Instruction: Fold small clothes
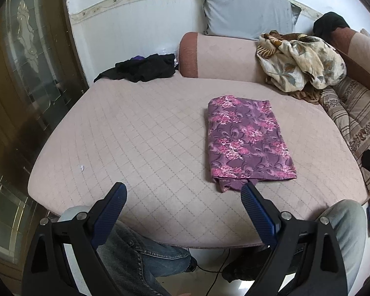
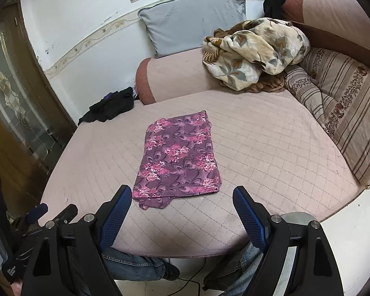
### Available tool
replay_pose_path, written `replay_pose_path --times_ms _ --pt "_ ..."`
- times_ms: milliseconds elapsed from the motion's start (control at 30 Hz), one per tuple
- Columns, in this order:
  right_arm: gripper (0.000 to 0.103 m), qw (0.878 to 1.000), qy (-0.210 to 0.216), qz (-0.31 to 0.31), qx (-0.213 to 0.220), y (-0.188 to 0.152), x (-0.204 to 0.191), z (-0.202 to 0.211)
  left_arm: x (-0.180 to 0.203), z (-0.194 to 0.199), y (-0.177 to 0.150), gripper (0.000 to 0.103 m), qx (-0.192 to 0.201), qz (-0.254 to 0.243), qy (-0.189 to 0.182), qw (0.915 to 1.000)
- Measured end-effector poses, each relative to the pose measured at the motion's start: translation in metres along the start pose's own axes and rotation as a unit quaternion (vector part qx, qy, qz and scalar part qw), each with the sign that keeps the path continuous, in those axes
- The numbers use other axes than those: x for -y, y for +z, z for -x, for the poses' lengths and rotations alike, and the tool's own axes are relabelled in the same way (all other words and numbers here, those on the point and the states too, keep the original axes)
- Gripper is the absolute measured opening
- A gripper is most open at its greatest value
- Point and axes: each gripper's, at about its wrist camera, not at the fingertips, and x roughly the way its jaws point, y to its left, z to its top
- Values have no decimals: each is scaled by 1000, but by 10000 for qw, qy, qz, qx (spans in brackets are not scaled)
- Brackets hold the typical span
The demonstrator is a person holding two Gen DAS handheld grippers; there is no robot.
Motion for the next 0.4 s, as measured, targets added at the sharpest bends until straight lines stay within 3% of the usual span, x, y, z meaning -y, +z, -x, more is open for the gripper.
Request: replay_pose_path --times_ms 400 --pt "88 9999 64 7 -108 -5 3 -9 5 3 -3 93 126 -142 170 9997"
